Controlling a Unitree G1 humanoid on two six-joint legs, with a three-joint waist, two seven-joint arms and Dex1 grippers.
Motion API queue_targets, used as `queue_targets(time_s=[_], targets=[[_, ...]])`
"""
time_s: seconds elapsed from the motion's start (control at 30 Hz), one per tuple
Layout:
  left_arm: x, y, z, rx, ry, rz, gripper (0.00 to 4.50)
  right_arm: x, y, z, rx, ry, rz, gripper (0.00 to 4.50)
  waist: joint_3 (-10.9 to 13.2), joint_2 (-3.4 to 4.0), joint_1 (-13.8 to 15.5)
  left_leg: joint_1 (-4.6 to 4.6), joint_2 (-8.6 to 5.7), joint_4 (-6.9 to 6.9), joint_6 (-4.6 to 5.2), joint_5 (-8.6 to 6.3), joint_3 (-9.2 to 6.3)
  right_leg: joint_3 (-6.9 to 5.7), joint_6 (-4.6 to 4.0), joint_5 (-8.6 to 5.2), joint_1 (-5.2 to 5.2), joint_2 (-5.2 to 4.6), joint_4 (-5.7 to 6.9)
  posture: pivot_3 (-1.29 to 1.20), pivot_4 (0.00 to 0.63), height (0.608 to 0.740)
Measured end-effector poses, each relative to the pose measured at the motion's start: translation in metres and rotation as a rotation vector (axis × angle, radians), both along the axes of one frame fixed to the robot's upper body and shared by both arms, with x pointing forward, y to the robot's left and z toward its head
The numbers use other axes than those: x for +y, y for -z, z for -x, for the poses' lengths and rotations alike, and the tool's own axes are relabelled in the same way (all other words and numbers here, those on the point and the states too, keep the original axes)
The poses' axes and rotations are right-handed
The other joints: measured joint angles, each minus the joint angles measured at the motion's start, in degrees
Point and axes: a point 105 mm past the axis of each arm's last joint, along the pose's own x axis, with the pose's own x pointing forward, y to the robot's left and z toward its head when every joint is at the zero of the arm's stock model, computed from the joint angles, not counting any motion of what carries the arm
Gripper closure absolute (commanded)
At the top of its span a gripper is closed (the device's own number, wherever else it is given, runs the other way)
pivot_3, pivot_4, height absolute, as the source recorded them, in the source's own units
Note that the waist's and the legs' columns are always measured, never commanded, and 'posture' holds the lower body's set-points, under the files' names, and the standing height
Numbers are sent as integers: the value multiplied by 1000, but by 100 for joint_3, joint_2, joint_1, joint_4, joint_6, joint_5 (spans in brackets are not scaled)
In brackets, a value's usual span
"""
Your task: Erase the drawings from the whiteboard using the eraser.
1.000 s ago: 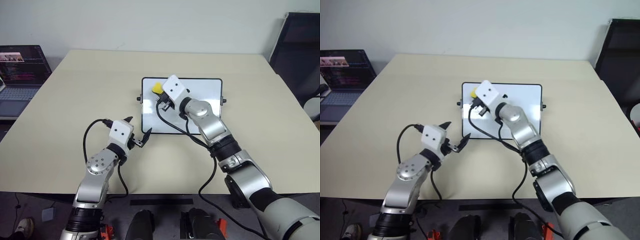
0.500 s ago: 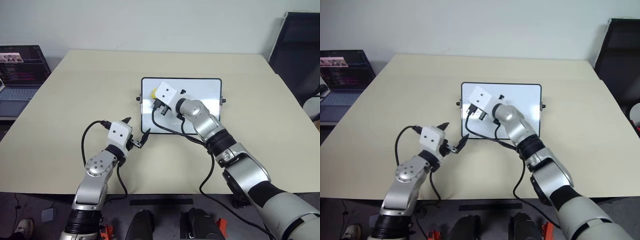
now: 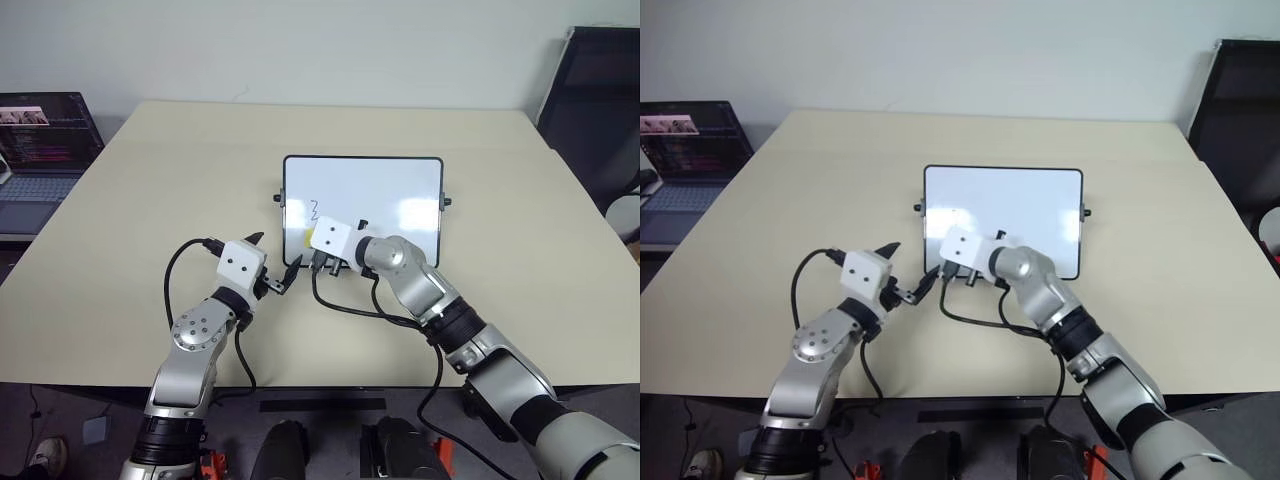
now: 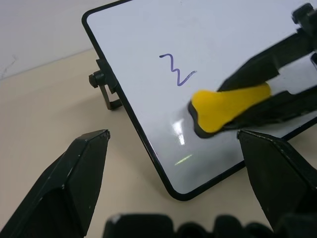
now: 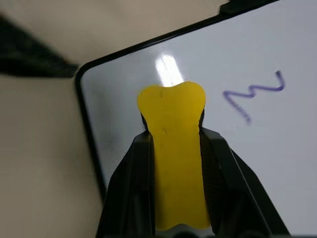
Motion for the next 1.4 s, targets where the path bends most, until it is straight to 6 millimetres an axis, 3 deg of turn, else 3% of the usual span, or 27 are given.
queue_targets(time_s=[0.13, 0.33, 0.43, 0.6, 0.8, 1.13, 1.23, 1.4], targets=[[-1, -1, -1, -2, 2, 0, 0, -6, -7, -6, -19, 46, -46, 3549, 0, 0, 5, 0, 0, 1, 3, 3, 2, 1, 0, 0, 0, 1, 0, 0, 150, 740], [-3, -4, -2, -11, 11, -1, 0, -18, -57, -40, -181, 172, -151, 3549, 2, 0, -4, -1, 0, -4, 2, 2, 6, 3, 0, 0, -4, 1, -2, 0, 150, 740], [-4, -6, -3, -15, 13, -1, 0, -16, -72, -49, -228, 184, -169, 3549, 2, 0, -20, -2, 0, -14, -2, -2, 6, 3, -2, -1, -7, 1, -4, 0, 150, 740], [-4, -8, -4, -21, 15, -2, 0, -1, -68, -51, -205, 138, -129, 3549, 3, 1, -47, -5, 0, -17, -4, -5, 5, 4, -3, -1, -9, 0, -8, 0, 150, 740], [-4, -7, -4, -13, 8, -1, 0, 23, -45, -36, -116, 9, -8, 3549, 2, 1, -68, -2, 1, -11, -4, -5, 1, 0, -4, -1, -6, 1, 0, 0, 150, 740], [1, -8, -1, -17, -19, 1, 0, 19, -13, -12, -37, -58, 43, 3549, 1, 0, -56, 0, 1, -4, -4, -3, -3, -1, -3, -2, -1, 0, 1, 0, 150, 740], [1, -8, -1, -18, -19, 0, 0, 17, -17, -18, -65, -33, 37, 3549, 3, 2, -52, 0, 0, 0, -1, 1, -2, -1, -3, -1, -1, 0, 2, 0, 150, 740], [1, -10, -2, -23, -15, -1, 0, -5, -62, -53, -227, 144, -53, 3549, 3, 1, -30, 0, 0, 0, 4, 11, 3, 0, -2, 1, -1, -1, 0, 0, 150, 740]])
